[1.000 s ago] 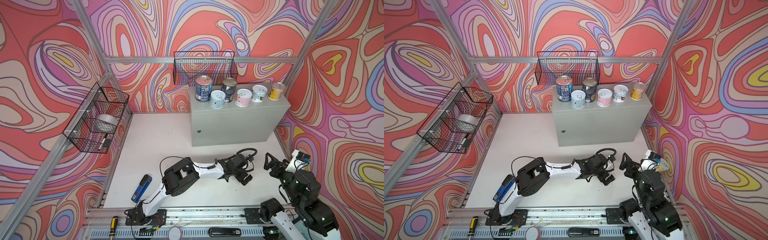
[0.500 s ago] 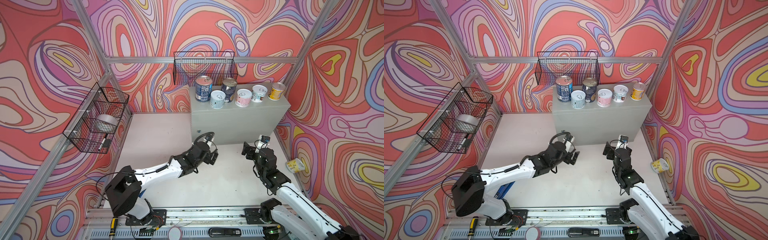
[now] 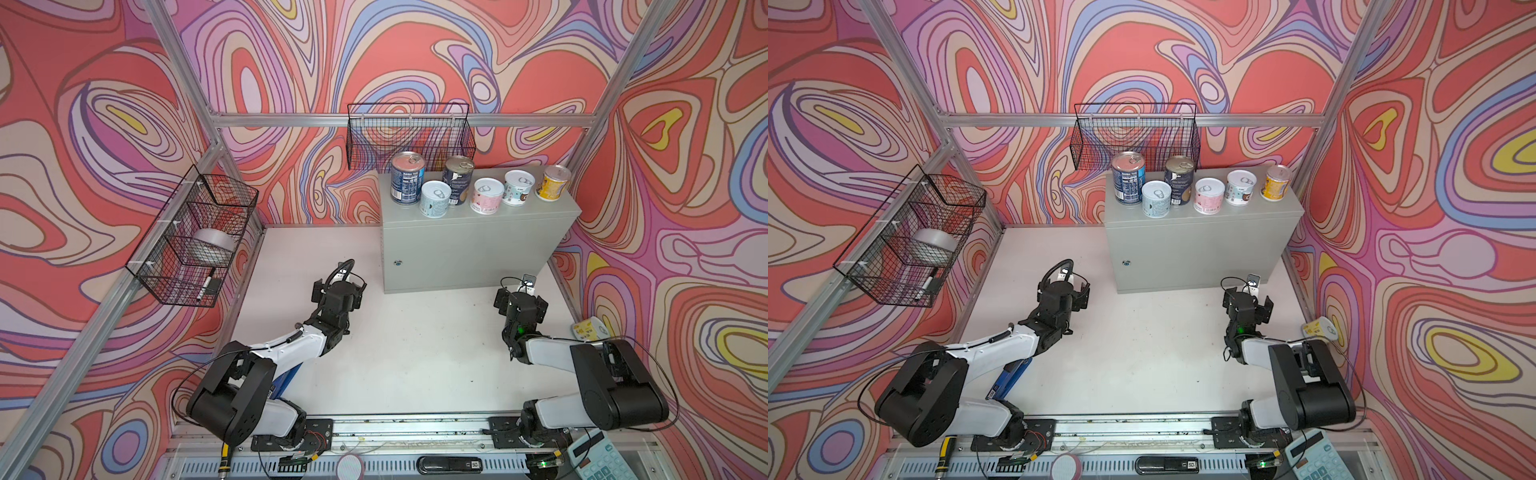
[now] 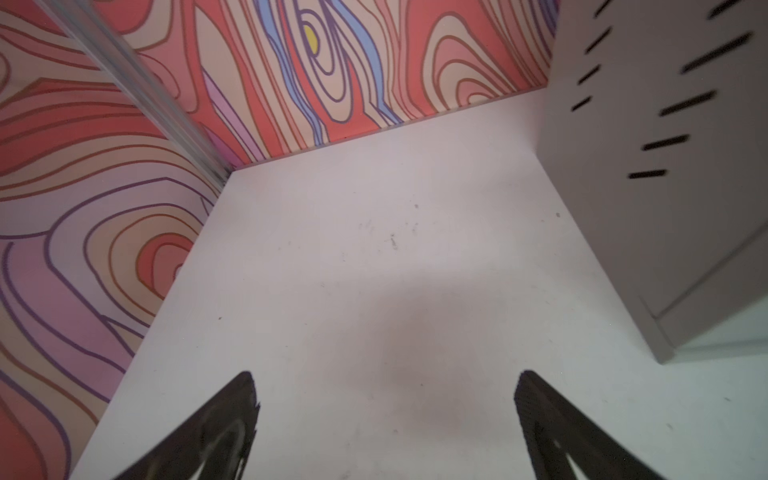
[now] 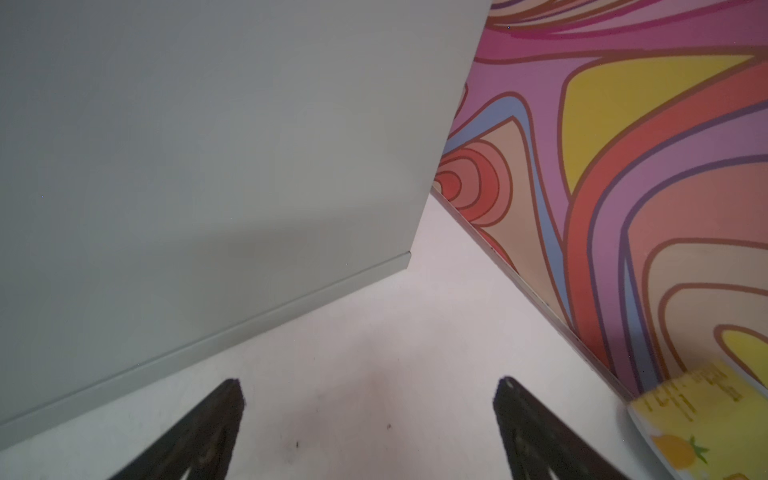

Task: Place and organize the canned foods onto the counter
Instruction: 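Move the right gripper toward the tipped yellow can while the left gripper draws back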

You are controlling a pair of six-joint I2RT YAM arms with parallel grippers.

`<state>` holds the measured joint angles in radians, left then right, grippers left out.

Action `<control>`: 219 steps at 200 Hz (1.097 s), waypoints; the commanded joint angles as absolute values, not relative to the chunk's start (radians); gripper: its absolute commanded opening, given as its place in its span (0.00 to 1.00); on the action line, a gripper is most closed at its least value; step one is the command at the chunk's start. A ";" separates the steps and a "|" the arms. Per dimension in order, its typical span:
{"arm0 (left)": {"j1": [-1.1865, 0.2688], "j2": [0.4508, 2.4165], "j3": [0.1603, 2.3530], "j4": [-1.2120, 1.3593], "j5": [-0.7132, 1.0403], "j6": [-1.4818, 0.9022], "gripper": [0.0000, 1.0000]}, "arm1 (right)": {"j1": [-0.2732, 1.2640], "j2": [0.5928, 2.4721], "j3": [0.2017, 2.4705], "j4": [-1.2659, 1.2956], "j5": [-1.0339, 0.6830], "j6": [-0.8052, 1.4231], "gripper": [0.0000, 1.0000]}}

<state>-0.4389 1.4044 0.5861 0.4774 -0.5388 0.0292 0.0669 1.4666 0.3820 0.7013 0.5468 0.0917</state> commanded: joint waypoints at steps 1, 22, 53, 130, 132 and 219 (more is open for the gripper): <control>-0.385 1.417 0.575 0.639 -0.498 0.128 1.00 | 0.017 1.538 0.462 0.768 0.444 0.138 0.97; -0.331 1.429 0.589 0.588 -0.494 0.130 1.00 | -0.037 1.615 0.488 0.805 0.344 0.183 0.97; -0.280 1.404 0.558 0.638 -0.413 0.125 1.00 | -0.037 1.615 0.490 0.813 0.294 0.162 0.97; -0.278 1.301 0.422 0.700 -0.350 0.099 1.00 | -0.037 1.593 0.436 0.881 0.311 0.175 0.98; -0.278 1.301 0.423 0.696 -0.349 0.097 1.00 | -0.037 1.589 0.432 0.881 0.322 0.182 0.98; -0.278 1.280 0.399 0.712 -0.302 0.112 1.00 | -0.037 1.581 0.387 0.962 0.288 0.170 0.99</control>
